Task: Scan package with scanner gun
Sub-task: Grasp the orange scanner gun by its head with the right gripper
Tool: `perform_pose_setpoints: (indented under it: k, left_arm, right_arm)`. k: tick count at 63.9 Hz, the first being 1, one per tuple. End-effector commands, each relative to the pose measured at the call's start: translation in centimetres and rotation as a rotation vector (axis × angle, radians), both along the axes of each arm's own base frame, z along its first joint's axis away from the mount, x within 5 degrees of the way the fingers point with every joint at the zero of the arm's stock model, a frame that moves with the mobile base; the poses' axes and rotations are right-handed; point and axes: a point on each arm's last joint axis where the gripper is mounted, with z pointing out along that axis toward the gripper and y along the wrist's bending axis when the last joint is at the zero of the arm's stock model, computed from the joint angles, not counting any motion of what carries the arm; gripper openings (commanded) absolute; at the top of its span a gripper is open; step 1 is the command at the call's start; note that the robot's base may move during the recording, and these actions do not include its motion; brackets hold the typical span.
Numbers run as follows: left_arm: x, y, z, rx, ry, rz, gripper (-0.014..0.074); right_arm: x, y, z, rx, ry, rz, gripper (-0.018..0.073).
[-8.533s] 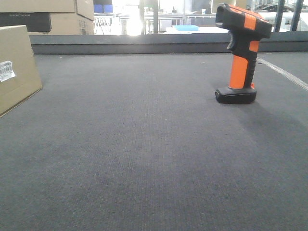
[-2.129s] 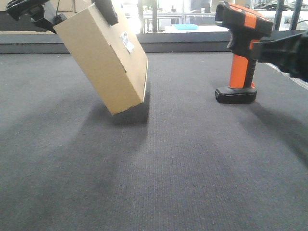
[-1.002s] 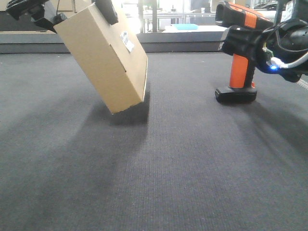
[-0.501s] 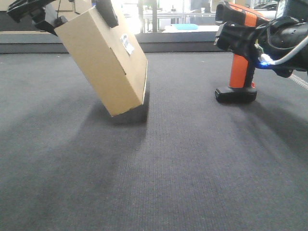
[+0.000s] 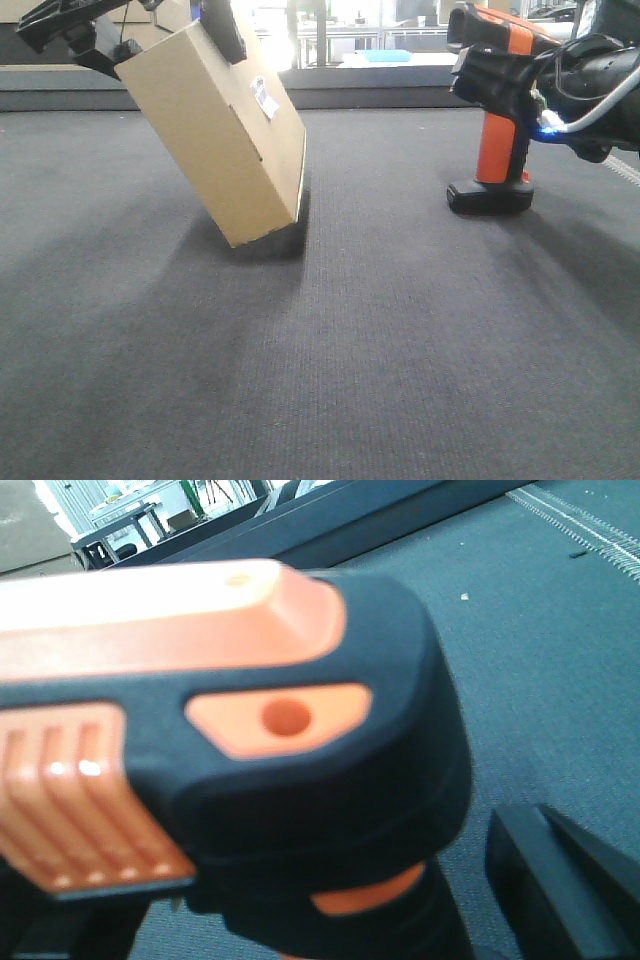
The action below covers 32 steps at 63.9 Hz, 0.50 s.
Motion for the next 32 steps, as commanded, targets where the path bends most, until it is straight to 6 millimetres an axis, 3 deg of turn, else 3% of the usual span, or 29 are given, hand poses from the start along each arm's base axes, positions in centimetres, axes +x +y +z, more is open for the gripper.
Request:
perform_pose_setpoints:
  k: [1,19,32]
  left_arm:
    - [0.0,0.1,0.5,-0.018,-0.030,0.010,-0.0111]
    - [0.1,0.1,0.6,-0.034,-0.034,0.013,-0.0111]
    - [0.0,-0.4,0.8,-0.112,-0.019,0.028,-0.0111]
  right_arm:
    - [0.1,0.0,0.4,0.002,-0.026,-0.008,0.0467]
    - [0.2,0.0,0.5,-0.031,-0.039,0.001,-0.0162]
    - [-0.1,-0.1,2.0,-0.278,-0.073,0.034,-0.0167]
